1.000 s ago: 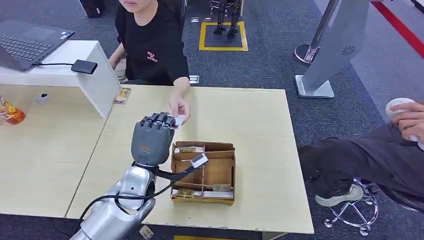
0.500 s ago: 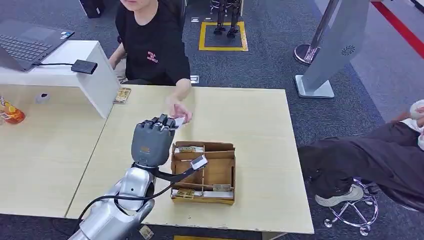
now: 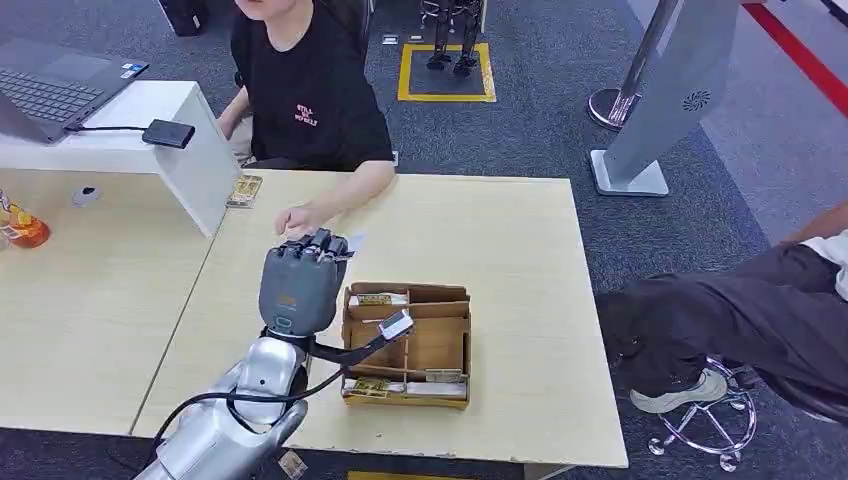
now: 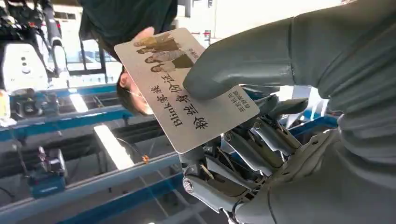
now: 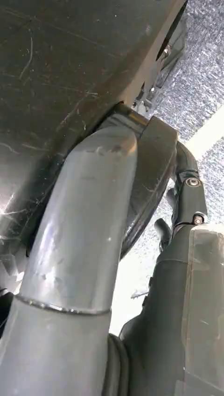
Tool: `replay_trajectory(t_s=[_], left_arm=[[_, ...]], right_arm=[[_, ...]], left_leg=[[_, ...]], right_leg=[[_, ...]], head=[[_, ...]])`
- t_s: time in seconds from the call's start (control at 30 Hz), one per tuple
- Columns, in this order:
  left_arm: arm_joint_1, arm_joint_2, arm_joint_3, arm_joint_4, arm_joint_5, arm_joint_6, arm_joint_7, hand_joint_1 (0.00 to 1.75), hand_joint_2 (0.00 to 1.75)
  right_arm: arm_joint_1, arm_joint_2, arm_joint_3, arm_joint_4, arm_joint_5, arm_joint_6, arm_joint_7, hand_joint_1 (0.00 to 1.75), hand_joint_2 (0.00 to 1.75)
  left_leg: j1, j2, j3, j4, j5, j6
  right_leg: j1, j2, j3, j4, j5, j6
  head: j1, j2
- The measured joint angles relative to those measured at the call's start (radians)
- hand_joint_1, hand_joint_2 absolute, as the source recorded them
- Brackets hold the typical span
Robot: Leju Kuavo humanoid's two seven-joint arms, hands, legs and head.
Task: Pass the card to the sensor for recognition and then transmit it.
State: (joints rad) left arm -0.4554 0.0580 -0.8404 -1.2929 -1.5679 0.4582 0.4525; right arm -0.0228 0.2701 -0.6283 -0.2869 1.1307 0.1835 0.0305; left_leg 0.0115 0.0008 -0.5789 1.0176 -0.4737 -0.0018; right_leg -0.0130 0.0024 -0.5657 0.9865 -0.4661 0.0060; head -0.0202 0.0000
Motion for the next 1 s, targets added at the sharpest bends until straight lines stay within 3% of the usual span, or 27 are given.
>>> replay_trajectory(t_s=[0.1,0.13,0.2,0.23,0.3,0.67,1.0], left_arm=[[0.0,0.014,-0.013,-0.028,0.0,0.0,0.031,1.75,1.75],[0.0,0.045,-0.034,-0.081,0.0,-0.005,0.08,1.75,1.75],[0.0,0.174,-0.101,-0.246,0.0,-0.035,0.222,1.75,1.75],[0.021,0.249,-0.129,-0.311,0.0,-0.043,0.239,1.75,1.75],[0.031,0.276,-0.134,-0.33,0.0,-0.042,0.24,1.75,1.75],[0.048,0.347,-0.195,-0.363,0.0,-0.051,0.24,1.75,1.75],[0.085,0.375,-0.317,-0.261,0.0,-0.032,0.241,1.75,1.75]], right_arm=[[0.0,0.0,-0.003,0.0,-0.004,0.0,0.0,0.0,0.0],[0.001,0.0,-0.01,0.0,-0.011,0.0,0.0,0.0,0.0],[0.013,0.004,-0.041,-0.015,-0.028,0.011,0.003,0.0,0.0],[0.024,0.012,-0.063,-0.043,-0.029,0.029,0.008,0.0,0.0],[0.029,0.015,-0.075,-0.056,-0.028,0.035,0.008,0.0,0.0],[0.04,0.029,-0.114,-0.098,-0.001,0.06,0.009,0.0,0.0],[0.042,0.039,-0.175,-0.129,0.05,0.08,-0.003,0.0,0.0]], left_leg=[[0.0,0.0,0.0,0.0,0.0,0.0],[0.0,0.0,0.0,0.0,0.0,0.0],[0.001,0.0,0.0,0.0,0.0,0.0],[0.001,0.0,0.0,-0.001,0.0,-0.001],[0.001,0.0,0.0,-0.001,0.0,-0.001],[0.0,0.0,0.0,-0.001,0.001,-0.001],[0.001,0.0,0.0,-0.001,0.0,-0.001]], right_leg=[[0.0,0.0,0.0,0.0,0.0,0.0],[0.0,0.0,0.0,0.0,0.0,0.0],[0.0,0.0,0.0,0.001,-0.001,-0.001],[0.0,0.0,0.0,0.001,-0.001,-0.001],[0.0,0.0,0.0,0.001,-0.001,-0.001],[0.0,0.0,0.0,0.001,-0.001,-0.001],[0.0,0.0,-0.001,0.001,-0.001,-0.001]], head=[[0.0,0.0],[0.0,0.0],[0.0,0.0],[-0.001,0.0],[-0.001,0.0],[-0.001,0.0],[0.0,0.0]])
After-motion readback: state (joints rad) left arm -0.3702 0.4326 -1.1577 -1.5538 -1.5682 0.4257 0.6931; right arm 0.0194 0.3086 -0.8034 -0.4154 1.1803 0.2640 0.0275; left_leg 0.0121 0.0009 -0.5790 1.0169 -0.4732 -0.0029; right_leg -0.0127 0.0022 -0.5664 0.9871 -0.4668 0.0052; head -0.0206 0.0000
